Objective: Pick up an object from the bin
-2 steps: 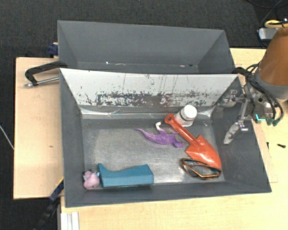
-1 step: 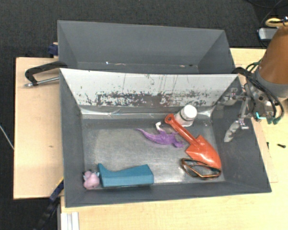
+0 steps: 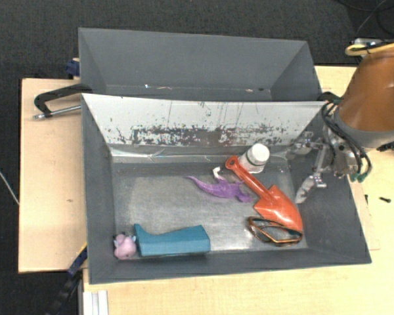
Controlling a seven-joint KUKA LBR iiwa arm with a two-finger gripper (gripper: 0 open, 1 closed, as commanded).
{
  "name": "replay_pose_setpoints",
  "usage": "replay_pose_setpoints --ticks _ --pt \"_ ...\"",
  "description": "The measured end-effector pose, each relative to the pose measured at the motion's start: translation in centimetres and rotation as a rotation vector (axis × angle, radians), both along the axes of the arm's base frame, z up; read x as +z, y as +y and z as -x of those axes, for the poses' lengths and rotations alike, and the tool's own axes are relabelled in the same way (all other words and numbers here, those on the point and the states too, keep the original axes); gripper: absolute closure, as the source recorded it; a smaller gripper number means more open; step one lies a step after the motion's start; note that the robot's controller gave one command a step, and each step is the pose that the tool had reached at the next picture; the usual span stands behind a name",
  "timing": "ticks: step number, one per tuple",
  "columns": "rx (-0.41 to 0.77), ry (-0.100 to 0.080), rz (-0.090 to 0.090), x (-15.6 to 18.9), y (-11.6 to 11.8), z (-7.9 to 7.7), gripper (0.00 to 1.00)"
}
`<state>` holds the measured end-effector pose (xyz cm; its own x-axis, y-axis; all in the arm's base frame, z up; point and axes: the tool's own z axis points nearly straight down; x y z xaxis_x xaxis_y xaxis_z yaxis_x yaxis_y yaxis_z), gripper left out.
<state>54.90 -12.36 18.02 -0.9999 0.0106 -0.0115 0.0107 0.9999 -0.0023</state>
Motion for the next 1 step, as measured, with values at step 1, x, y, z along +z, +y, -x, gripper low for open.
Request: replay_pose_setpoints --ticks 1 --pt "0.085 0.011 -0.003 -4.46 -0.09 -0.64 0.0"
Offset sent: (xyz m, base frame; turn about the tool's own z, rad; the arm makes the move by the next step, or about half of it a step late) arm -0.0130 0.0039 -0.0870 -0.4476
